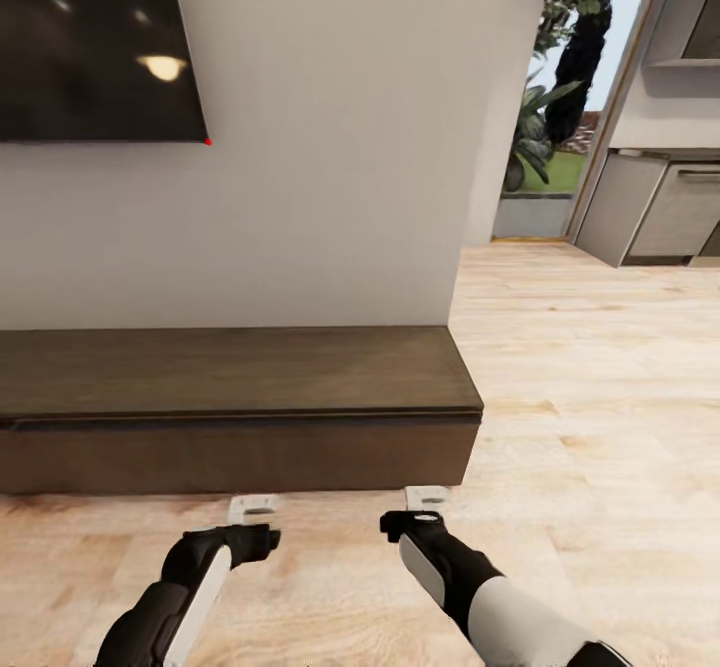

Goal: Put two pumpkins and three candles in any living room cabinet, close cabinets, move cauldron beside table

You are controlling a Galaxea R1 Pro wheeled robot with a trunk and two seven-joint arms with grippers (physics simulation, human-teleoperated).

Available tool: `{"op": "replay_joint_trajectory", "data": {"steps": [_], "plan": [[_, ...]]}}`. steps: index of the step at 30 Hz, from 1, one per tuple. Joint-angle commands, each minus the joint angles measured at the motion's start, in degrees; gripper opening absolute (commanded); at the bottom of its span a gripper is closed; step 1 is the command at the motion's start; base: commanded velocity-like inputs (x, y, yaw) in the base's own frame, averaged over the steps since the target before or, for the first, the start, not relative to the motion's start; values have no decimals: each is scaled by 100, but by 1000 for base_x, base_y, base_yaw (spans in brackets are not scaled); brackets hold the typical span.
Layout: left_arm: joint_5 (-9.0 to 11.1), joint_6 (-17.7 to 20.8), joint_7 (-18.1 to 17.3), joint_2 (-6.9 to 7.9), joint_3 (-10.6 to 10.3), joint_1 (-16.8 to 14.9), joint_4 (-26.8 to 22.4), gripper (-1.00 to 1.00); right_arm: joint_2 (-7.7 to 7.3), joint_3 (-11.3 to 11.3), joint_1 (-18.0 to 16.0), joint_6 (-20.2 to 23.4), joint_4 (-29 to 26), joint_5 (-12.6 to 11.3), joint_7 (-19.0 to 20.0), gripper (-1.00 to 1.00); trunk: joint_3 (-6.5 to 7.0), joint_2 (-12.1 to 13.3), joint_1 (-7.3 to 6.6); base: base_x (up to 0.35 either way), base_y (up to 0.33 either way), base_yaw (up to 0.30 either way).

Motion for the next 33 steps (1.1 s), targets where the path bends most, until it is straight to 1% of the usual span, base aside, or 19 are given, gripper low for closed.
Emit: {"op": "replay_joint_trajectory", "data": {"steps": [1, 2, 4, 7, 9, 11, 12, 13, 16, 19, 20, 21, 25, 26, 27, 28, 30, 32, 33], "plan": [[8, 306, 2, 0, 109, 2, -96, 100, 0, -90, -2, 225, -94, -13, 3, 100, 0, 0, 0, -152, 0, 0], [6, 434, 3, -1, 156, 1, -132, 100, 0, -123, -3, 328, -130, -17, 3, 100, 0, 0, 0, -137, 0, 0], [6, 822, -1, -2, 295, 6, -227, 100, 0, -216, -5, 748, -228, -28, 12, 100, 0, 0, 0, -62, 0, 0], [28, 993, -17, 17, 363, 6, -185, 100, 0, -248, -5, 968, -295, -32, 10, 100, 66, 4, -8, -18, 0, 0], [37, 1030, -20, 19, 466, 5, 25, 100, 0, -254, -1, 1063, -364, -34, 8, 100, 103, 80, -50, -6, 0, 0], [31, 1045, -9, 4, 677, 5, 358, 100, 0, -253, 3, 1092, -408, -32, -13, 100, 138, 160, -93, -2, 0, 0], [31, 1047, -8, 5, 714, 6, 403, 100, 0, -252, 3, 1090, -412, -30, -19, 100, 156, 201, -115, -1, 0, 0], [31, 1052, -5, 8, 832, 2, 514, 100, 0, -254, 19, 1094, -436, -30, -32, 100, 174, 241, -137, 0, 0, 0], [29, 1047, 4, 7, 934, 1, 635, 100, 0, -229, 49, 1106, -469, -6, -52, 100, 228, 361, -203, 0, 0, 0], [25, 935, 6, 22, 1075, -1, 1107, 100, 0, -242, 67, 1089, -567, -30, -56, 100, 282, 481, -269, 0, 0, 0], [19, 464, 6, 28, 1281, -1, 1677, 100, 0, -243, 218, 1059, -631, -34, -68, 100, 300, 521, -291, 0, 0, 0], [17, 283, 6, 33, 1318, 1, 1838, 100, 0, -242, 303, 1055, -644, -34, -66, 100, 318, 562, -313, 0, 0, 0], [16, -136, 0, 77, 1372, 4, 2247, 100, 0, -253, 562, 1043, -655, -38, -59, 100, 390, 722, -401, 0, 0, 0], [18, -396, -2, 131, 1379, 3, 2471, 100, 0, -263, 675, 1030, -657, -36, -62, 100, 408, 762, -423, 0, 0, 0], [18, -606, 1, 154, 1381, 2, 2628, 100, 0, -283, 788, 997, -658, -35, -66, 100, 426, 802, -445, 0, 0, 0], [20, -717, 2, 160, 1380, 3, 2703, 100, 0, -297, 844, 972, -658, -35, -67, 100, 444, 842, -467, 0, 0, 0], [20, -1152, 4, 172, 1373, 2, 3007, 100, 0, -354, 1004, 831, -664, -31, -65, 100, 480, 922, -511, 0, 0, 0], [21, -1532, -2, 171, 1371, 4, 3320, 100, 0, -381, 1077, 661, -666, -27, -64, 100, 515, 1003, -555, 0, 0, 0], [24, -1614, -7, 172, 1373, 5, 3399, 100, 0, -384, 1087, 627, -664, -27, -64, 100, 533, 1043, -577, 0, 0, 0]]}}
